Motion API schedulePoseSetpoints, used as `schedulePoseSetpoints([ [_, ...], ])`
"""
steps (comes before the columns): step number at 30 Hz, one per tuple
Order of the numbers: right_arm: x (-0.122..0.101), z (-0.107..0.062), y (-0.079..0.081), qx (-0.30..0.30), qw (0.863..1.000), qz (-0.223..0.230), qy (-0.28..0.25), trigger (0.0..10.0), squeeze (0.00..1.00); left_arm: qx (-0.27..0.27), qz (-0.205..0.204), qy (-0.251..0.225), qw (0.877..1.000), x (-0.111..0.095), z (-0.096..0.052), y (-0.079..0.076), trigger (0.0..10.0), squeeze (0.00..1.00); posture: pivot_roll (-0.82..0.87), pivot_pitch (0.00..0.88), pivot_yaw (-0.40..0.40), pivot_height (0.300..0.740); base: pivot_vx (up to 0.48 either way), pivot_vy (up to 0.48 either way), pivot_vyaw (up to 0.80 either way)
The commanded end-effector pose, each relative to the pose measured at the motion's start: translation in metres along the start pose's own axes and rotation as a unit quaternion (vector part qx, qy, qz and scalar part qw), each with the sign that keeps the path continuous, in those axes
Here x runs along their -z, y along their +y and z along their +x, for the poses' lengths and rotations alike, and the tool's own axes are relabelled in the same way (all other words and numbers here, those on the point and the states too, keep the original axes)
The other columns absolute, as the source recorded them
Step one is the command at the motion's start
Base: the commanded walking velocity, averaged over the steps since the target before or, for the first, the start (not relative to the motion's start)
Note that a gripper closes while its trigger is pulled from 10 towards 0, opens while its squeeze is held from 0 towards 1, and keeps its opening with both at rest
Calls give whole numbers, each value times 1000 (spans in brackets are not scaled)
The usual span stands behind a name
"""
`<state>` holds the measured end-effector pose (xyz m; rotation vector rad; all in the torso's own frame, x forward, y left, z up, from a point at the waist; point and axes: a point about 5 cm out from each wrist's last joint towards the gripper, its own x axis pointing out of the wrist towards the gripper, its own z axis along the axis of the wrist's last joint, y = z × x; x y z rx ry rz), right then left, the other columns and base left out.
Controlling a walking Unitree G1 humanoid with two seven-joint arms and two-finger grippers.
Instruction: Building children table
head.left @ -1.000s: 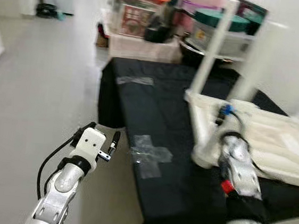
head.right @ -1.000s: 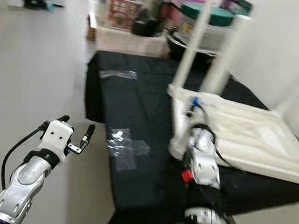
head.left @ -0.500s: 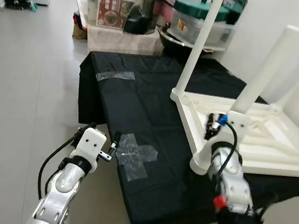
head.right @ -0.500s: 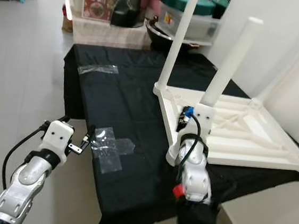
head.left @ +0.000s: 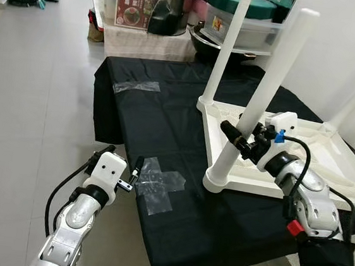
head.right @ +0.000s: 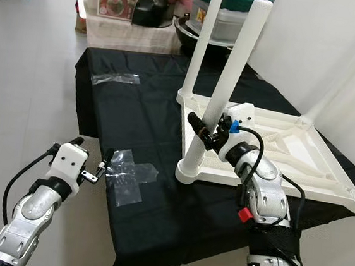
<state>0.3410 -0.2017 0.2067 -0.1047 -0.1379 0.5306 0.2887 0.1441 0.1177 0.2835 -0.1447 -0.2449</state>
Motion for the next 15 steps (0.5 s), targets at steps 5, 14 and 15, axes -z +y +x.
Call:
schedulePoseSetpoints([
  [5,37,2,-21,184,977,-30,104,0,0,7,0,6,1000,2,-2,-3,10000,0,45,0,-145,740,0,0,0],
  [14,77,-39,-6,466,866,-5,184,0,0,10,0,5,1000,2,-1,-4,10000,0,41,0,-137,740,0,0,0],
  [15,77,-39,-6,466,866,-5,184,0,0,10,0,5,1000,2,-1,-4,10000,0,41,0,-137,740,0,0,0],
])
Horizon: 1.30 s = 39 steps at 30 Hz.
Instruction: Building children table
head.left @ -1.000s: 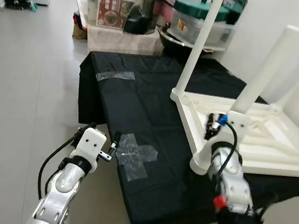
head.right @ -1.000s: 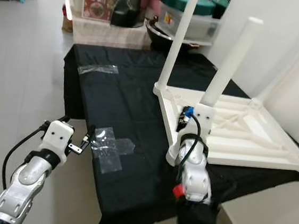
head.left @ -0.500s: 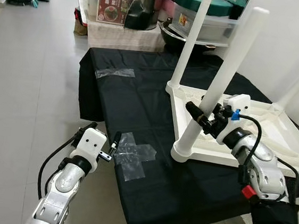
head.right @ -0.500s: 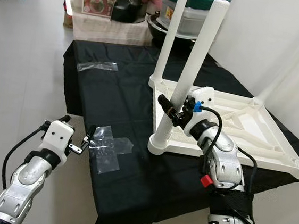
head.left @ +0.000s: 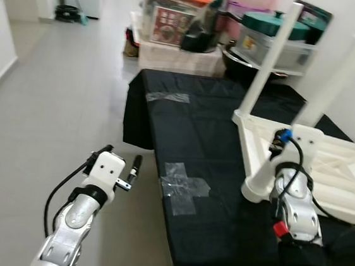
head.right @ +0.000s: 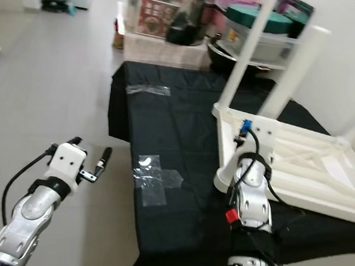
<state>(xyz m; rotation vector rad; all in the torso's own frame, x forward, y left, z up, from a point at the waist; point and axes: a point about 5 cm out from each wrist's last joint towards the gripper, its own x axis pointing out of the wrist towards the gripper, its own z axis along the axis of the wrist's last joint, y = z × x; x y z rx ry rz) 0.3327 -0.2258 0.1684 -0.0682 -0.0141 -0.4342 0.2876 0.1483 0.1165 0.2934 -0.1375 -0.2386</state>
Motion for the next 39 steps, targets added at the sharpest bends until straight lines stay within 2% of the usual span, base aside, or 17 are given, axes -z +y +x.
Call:
schedulePoseSetpoints([
  [1,40,-11,1,-8,995,-51,89,0,0,13,-5,1,1000,-1,1,-8,10000,0,35,0,-132,740,0,0,0],
  [2,40,-11,1,-8,995,-51,89,0,0,13,-5,1,1000,-1,1,-8,10000,0,35,0,-132,740,0,0,0],
  [3,28,-12,22,-88,994,-46,51,10000,0,15,-6,2,1000,0,1,-9,10000,0,33,0,-133,740,0,0,0],
  [4,22,-10,27,-112,992,-39,31,10000,0,16,-6,2,1000,0,1,-9,10000,0,32,0,-137,740,0,0,0],
  [6,16,-7,26,-117,993,-32,13,10000,0,15,-7,2,1000,0,1,-9,10000,0,32,0,-137,740,0,0,0],
  [7,12,-4,21,-114,993,-37,-2,10000,1000,15,-7,2,1000,0,1,-9,10000,0,32,0,-138,740,0,0,0],
  [12,0,-2,14,-100,994,-43,-30,10000,1000,14,-7,3,1000,1,0,-9,10000,0,29,0,-141,740,0,0,0],
  [16,-16,-13,10,-98,990,-64,-75,10000,1000,13,-8,5,1000,2,-2,-10,10000,0,26,0,-143,740,0,0,0],
  [18,-16,-13,10,-98,990,-64,-75,10000,1000,13,-8,5,1000,2,-2,-10,10000,0,26,0,-143,740,0,0,0],
  [20,-16,-27,5,-89,989,-83,-87,10000,1000,8,-9,5,1000,2,-5,-7,10000,0,25,0,-143,740,0,0,0],
  [25,-7,-39,2,-93,988,-94,-79,10000,1000,3,-8,7,1000,2,-8,-4,10000,0,25,0,-143,740,0,0,0],
  [27,2,-59,2,-133,985,-89,-71,10000,1000,-4,-11,11,1000,3,-15,-2,10000,0,21,0,-140,740,0,0,0],
  [28,2,-59,2,-133,985,-89,-71,10000,1000,-4,-11,11,1000,3,-15,-2,10000,0,21,0,-140,740,0,0,0],
  [31,7,-85,-4,-178,976,-94,-77,10000,1000,-6,-26,20,999,5,-27,-4,10000,0,17,0,-130,740,0,0,0],
  [37,10,-93,-5,-183,974,-120,-66,10000,984,-16,-41,23,999,6,-36,-6,10000,0,13,0,-119,740,0,0,0],
  [38,10,-92,-4,-181,974,-121,-64,10000,0,-16,-42,23,999,6,-37,-6,10000,0,16,0,-118,740,0,0,0],
  [39,11,-91,-2,-181,974,-120,-62,10000,0,-15,-43,23,999,5,-38,-7,10000,0,17,0,-118,740,0,0,0],
])
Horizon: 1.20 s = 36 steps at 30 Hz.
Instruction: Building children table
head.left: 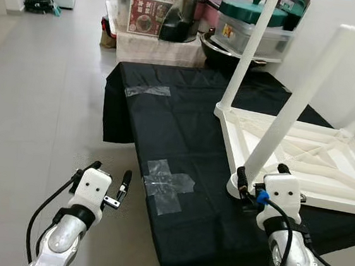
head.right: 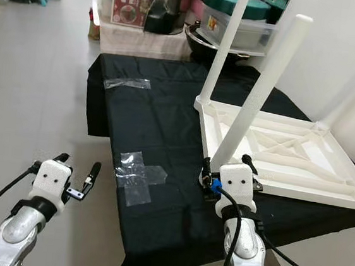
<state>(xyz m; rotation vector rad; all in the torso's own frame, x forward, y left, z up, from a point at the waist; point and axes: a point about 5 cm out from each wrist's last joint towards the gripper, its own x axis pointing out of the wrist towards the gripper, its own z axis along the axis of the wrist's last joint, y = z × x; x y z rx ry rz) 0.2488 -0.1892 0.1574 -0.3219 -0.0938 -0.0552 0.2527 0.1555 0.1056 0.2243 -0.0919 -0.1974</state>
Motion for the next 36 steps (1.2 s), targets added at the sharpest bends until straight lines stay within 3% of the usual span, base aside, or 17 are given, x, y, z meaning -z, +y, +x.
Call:
schedulePoseSetpoints([
  [1,3,3,1,7,1000,-3,16,10000,0,5,-8,2,1000,-1,-2,-3,10000,0,21,0,-119,740,0,0,0],
  [4,3,10,3,9,999,5,31,10000,0,6,-8,1,1000,-2,-2,-2,10000,0,25,0,-119,740,0,0,0],
  [6,11,18,8,3,997,-11,74,10000,0,3,-18,-1,1000,-4,-2,0,10000,0,27,0,-119,740,0,-255,0],
  [9,15,23,6,25,993,31,107,10000,0,0,-29,-6,1000,-7,-1,1,10000,0,36,0,-118,740,0,-420,0],
  [12,11,26,7,25,994,48,97,10000,0,1,-29,-9,1000,-9,-1,2,10000,0,41,0,-121,740,0,-450,0],
  [24,2,31,-3,33,997,32,61,10000,0,-1,-30,-8,1000,-10,-5,1,10000,0,38,0,-121,740,0,-449,0],
  [30,8,35,-7,47,995,30,86,10000,0,-3,-30,-10,999,-12,-4,2,10000,0,40,0,-122,740,0,-449,0],
  [31,15,37,-7,46,992,46,112,10000,0,-6,-29,-12,999,-12,-3,3,10000,0,37,0,-122,740,0,-450,0],
  [36,20,39,-3,29,990,58,128,10000,0,-7,-29,-13,999,-13,-3,3,10000,0,34,0,-123,740,0,-448,0],
])
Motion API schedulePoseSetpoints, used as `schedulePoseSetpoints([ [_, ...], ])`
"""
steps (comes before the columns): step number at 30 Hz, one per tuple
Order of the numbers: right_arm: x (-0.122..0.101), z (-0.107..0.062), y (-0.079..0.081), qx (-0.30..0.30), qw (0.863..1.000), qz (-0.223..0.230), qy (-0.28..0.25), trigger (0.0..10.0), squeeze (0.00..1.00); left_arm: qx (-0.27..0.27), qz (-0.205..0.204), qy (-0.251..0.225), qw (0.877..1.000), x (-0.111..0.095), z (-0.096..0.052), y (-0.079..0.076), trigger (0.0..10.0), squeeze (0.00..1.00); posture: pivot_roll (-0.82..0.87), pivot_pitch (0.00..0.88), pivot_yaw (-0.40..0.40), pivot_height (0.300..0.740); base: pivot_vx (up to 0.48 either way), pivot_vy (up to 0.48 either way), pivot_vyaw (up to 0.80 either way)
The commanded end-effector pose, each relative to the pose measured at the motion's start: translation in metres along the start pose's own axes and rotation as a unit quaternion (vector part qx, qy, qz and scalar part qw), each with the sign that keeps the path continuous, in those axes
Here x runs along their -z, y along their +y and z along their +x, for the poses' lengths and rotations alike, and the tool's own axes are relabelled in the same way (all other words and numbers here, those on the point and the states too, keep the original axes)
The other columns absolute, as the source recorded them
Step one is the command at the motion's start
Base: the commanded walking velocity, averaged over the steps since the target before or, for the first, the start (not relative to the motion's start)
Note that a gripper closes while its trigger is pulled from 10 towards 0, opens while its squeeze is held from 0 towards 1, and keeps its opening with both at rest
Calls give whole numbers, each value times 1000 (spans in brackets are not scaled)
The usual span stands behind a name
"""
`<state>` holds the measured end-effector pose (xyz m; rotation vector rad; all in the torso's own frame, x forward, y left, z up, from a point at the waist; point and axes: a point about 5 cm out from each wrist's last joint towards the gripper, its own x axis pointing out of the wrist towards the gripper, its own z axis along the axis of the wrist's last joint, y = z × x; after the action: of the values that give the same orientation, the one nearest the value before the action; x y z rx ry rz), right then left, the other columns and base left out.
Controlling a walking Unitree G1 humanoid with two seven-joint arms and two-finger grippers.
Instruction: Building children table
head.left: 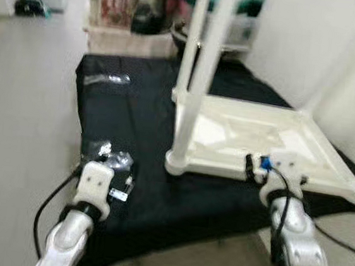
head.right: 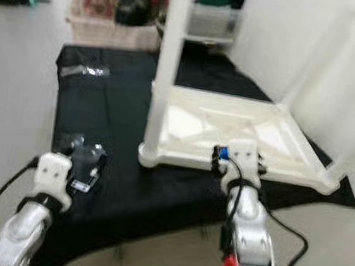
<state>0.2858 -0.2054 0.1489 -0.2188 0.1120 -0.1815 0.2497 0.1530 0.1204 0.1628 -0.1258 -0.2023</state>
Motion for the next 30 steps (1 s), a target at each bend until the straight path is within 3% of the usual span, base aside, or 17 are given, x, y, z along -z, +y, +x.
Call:
schedulePoseSetpoints([
  [1,4,2,7,-19,1000,10,17,10000,0,-6,0,7,1000,2,-1,2,10000,0,34,0,-123,740,0,-450,0],
  [17,3,16,18,-26,999,28,30,10000,0,-8,-1,-1,1000,-2,5,3,10000,0,43,0,-123,740,0,-441,0],
  [30,6,25,16,-2,998,42,47,10000,0,-25,8,-8,1000,-6,13,10,10000,0,44,0,-116,740,0,0,0],
])
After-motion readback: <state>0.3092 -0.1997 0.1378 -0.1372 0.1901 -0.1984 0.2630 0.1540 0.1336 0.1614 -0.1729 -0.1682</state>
